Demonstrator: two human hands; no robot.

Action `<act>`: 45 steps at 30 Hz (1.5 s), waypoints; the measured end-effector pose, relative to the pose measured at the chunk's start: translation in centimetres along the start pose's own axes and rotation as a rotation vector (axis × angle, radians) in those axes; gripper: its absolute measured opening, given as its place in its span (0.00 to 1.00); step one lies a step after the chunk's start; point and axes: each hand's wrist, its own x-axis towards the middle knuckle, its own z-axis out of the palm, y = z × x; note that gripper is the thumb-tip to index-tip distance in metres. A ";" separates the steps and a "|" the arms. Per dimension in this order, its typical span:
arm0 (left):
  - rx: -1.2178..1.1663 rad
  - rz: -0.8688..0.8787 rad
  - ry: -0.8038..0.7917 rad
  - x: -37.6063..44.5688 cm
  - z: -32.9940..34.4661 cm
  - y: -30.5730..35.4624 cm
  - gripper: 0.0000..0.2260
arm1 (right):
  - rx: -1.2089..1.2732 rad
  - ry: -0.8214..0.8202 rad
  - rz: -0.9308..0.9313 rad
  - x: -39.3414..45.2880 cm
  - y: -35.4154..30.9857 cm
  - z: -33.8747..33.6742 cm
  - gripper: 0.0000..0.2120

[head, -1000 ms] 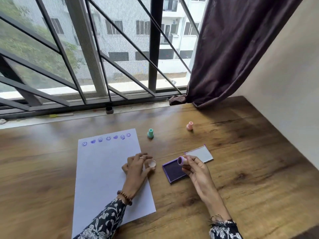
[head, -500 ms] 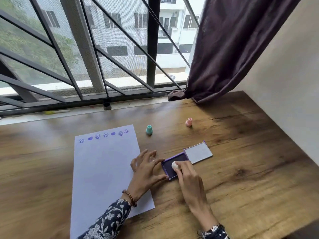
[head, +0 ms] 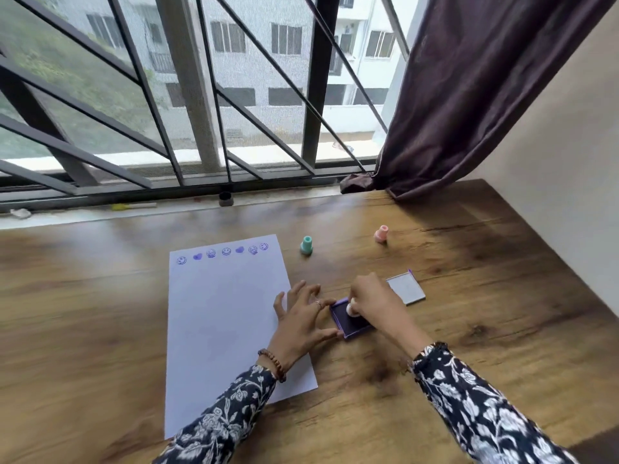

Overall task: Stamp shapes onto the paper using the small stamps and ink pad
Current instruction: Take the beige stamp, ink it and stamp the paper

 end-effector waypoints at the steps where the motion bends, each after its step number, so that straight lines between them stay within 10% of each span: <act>1: 0.039 0.001 -0.007 -0.2 -0.2 0.0 0.27 | -0.026 -0.059 -0.005 0.2 -0.3 -0.6 0.03; 15: 0.154 -0.364 0.242 -8.9 -13.6 -15.3 0.24 | 0.734 0.052 -0.074 -1.0 -13.0 3.3 0.05; 33: 0.275 -0.260 0.086 -9.1 -15.6 -20.3 0.36 | -0.013 0.525 -0.424 3.3 -27.0 9.4 0.04; 45: 0.259 -0.236 0.097 -9.1 -15.3 -20.6 0.35 | -0.247 0.072 -0.516 9.1 -29.5 5.6 0.12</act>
